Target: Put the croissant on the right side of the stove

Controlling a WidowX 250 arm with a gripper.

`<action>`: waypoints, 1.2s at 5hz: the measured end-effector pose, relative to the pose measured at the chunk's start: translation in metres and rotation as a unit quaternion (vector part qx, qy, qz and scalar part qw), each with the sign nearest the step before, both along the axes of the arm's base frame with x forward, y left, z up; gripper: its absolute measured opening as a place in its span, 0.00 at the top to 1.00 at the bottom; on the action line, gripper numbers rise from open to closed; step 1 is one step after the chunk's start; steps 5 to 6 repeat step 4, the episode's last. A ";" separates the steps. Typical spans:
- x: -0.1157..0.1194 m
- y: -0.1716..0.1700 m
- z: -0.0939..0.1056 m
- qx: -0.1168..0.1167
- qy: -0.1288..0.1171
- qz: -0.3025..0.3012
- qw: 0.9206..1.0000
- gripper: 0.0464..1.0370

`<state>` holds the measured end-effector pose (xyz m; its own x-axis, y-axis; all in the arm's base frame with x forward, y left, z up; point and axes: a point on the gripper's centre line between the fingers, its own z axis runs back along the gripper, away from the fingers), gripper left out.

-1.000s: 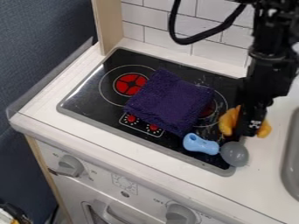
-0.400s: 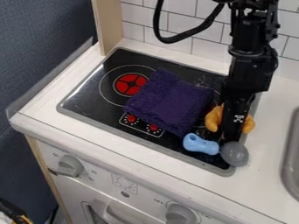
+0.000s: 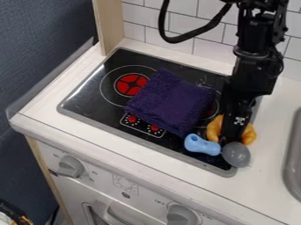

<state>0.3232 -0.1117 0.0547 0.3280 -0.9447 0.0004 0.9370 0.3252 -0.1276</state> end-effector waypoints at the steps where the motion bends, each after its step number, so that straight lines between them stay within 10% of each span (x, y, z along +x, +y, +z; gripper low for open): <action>1: -0.002 0.002 0.005 0.005 0.001 0.003 1.000 0.04; 2: -0.003 0.002 0.018 0.013 -0.006 0.004 1.000 0.04; 4: -0.012 0.000 0.077 -0.016 -0.107 0.005 0.994 0.04; 6: -0.012 0.000 0.077 -0.016 -0.107 0.005 0.994 0.04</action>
